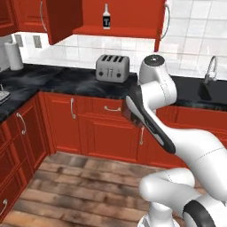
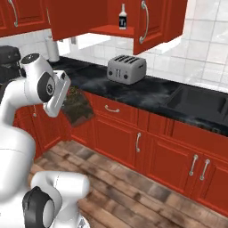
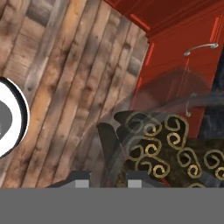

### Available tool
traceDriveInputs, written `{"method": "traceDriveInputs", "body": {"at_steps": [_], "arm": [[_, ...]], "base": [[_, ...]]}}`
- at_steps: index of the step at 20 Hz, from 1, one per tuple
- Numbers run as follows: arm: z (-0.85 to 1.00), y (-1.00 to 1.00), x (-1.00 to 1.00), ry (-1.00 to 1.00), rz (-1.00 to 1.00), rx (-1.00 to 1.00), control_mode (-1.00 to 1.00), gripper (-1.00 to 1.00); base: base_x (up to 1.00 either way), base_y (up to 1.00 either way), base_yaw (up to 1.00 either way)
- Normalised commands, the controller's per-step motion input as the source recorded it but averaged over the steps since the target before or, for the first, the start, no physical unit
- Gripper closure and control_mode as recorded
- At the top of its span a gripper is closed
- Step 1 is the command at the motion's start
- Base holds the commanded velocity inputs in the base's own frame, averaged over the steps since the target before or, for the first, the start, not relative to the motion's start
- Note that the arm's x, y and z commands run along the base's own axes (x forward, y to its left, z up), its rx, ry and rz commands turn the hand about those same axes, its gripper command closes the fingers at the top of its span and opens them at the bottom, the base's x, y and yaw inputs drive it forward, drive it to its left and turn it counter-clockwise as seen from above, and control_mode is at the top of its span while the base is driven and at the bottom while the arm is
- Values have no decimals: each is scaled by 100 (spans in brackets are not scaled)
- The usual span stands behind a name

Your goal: Pick the candle and jar from the dining table and place them in the open cabinet. Close the cabinet after placing the objects.

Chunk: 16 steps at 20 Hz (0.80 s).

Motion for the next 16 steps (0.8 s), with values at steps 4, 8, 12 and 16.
{"method": "traceDriveInputs", "body": {"at_steps": [4, 8, 12, 16], "arm": [[0, 0, 0, 0, 0, 0, 100, 100], [0, 0, 0, 0, 0, 0, 100, 100], [0, 0, 0, 0, 0, 0, 100, 100], [0, 0, 0, 0, 0, 0, 100, 100]], "base": [[78, 59, -29], [74, 29, -28], [77, 24, -28], [80, 25, -26]]}}
